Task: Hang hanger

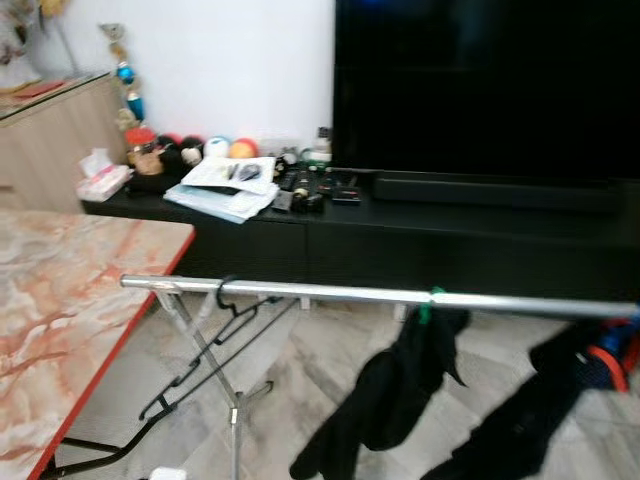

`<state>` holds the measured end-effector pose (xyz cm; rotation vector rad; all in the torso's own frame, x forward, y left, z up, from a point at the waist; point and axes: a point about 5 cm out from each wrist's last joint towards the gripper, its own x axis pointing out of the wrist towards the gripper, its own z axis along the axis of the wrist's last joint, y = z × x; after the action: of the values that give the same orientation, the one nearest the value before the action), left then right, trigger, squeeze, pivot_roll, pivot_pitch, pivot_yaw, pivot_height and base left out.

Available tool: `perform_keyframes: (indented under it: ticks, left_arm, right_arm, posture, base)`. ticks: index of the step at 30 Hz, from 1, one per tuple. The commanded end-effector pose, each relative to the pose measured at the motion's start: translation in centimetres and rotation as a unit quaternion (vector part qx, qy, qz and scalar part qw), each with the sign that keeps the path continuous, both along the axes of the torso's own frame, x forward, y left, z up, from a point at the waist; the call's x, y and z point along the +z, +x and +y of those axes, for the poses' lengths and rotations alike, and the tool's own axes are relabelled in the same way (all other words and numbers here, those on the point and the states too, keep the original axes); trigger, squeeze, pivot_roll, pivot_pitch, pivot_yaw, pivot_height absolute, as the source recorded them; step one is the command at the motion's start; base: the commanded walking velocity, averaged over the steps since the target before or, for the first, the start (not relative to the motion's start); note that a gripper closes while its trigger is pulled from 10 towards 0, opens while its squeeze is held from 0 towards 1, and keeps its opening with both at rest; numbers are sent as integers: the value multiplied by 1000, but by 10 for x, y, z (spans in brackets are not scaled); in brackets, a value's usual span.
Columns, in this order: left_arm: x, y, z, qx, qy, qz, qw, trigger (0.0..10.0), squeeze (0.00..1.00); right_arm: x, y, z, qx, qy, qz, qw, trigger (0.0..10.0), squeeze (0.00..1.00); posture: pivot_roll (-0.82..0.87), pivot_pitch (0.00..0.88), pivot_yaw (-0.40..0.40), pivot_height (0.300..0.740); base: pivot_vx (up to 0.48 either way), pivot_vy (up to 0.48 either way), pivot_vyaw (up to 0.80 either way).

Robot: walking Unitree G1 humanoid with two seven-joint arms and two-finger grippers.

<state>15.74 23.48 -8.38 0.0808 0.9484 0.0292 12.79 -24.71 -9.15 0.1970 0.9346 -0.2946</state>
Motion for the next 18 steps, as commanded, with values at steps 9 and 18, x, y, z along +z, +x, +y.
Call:
perform_keyframes:
  ticks: [9,18]
  left_arm:
    - [-1,0,-6,-5,-7,-8,1000,10000,0]
    - [-2,-2,-11,-10,-11,-8,1000,10000,0]
  right_arm:
    - [5,39,42,17,7,-42,999,10000,0]
    - [5,36,40,18,1,-37,999,10000,0]
  posture:
    - [154,0,11,740]
    - [153,0,2,740]
  base:
    - [0,0,0]
    - [0,0,0]
